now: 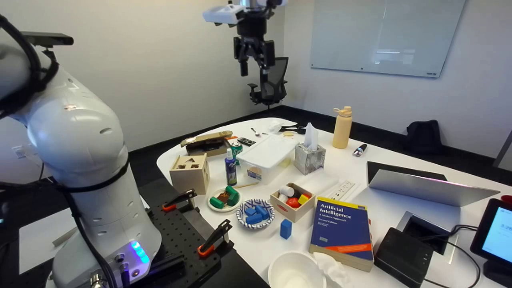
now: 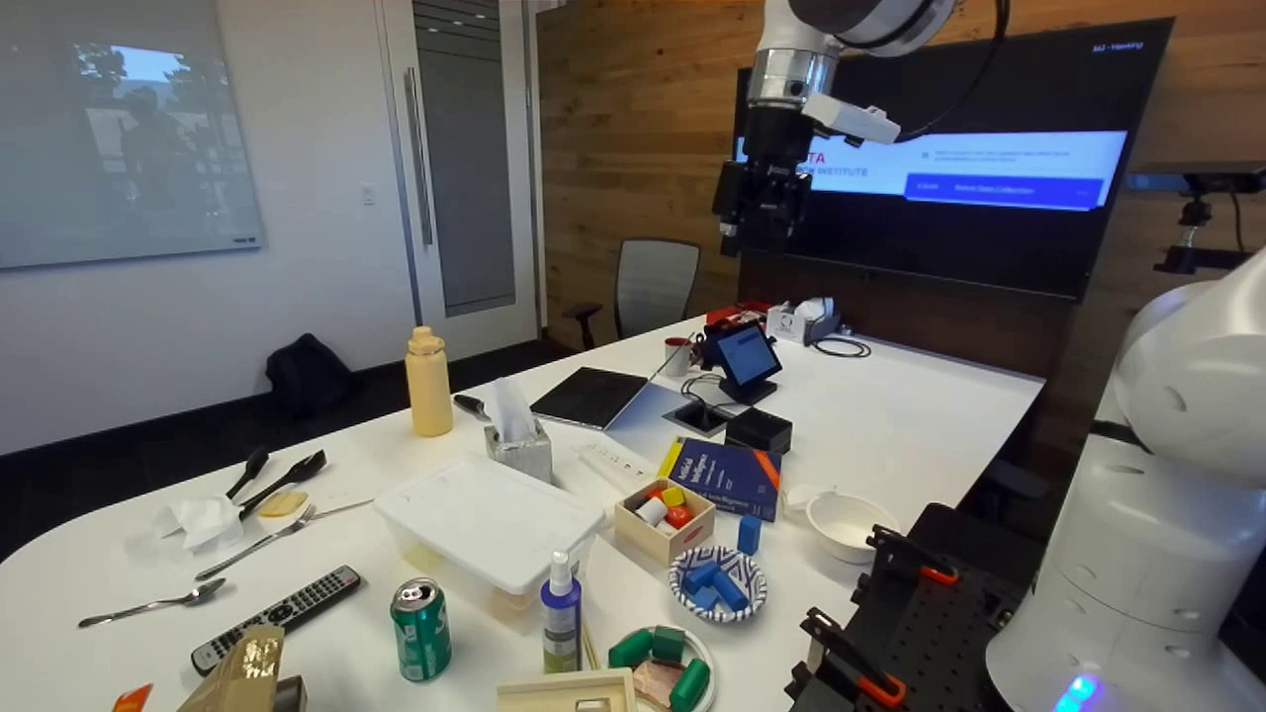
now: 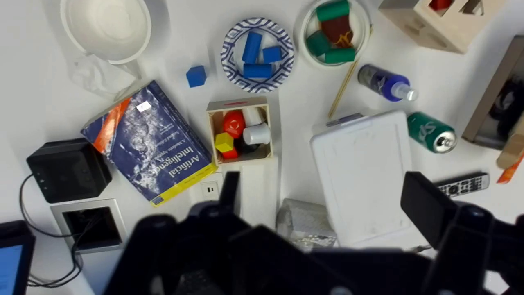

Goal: Press the bottom button of the black object on the right

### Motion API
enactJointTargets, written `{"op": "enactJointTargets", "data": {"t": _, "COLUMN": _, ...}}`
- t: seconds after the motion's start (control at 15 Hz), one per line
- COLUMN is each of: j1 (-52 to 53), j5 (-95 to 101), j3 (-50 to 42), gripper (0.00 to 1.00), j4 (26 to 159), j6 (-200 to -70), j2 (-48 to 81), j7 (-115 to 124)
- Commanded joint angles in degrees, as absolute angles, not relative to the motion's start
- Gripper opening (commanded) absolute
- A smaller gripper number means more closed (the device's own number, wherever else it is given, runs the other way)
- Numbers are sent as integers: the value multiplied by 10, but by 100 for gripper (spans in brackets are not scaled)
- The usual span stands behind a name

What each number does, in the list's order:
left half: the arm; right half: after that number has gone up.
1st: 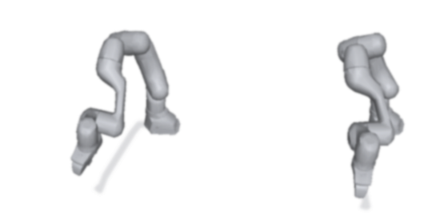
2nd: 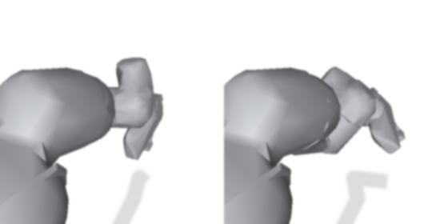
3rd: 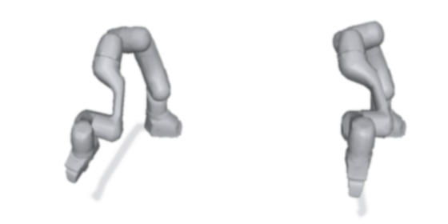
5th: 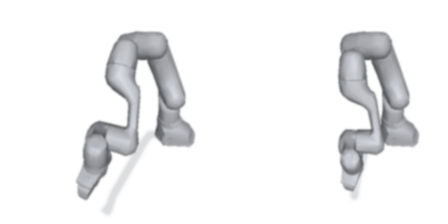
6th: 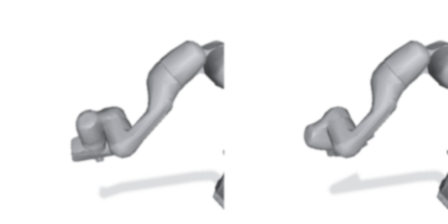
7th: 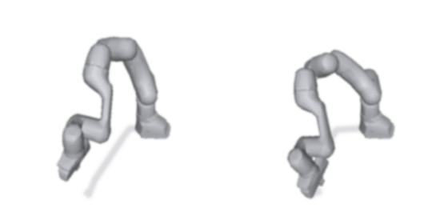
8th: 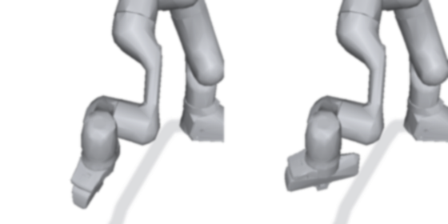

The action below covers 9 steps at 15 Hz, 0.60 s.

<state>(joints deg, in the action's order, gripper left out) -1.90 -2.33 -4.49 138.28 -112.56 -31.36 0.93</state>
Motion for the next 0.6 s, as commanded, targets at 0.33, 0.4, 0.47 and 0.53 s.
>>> {"op": "enactJointTargets", "data": {"t": 0.33, "j1": -96, "j5": -98, "j3": -166, "gripper": 100, "j4": 1193, "j6": -1214, "j2": -16, "j7": -47}}
{"op": "enactJointTargets", "data": {"t": 0.4, "j1": -106, "j5": -115, "j3": -173, "gripper": 100, "j4": 1168, "j6": -1224, "j2": 20, "j7": -47}}
{"op": "enactJointTargets", "data": {"t": 0.47, "j1": -117, "j5": -132, "j3": -177, "gripper": 100, "j4": 1143, "j6": -1231, "j2": 57, "j7": -46}}
{"op": "enactJointTargets", "data": {"t": 0.53, "j1": -129, "j5": -154, "j3": -178, "gripper": 100, "j4": 1116, "j6": -1236, "j2": 93, "j7": -50}}
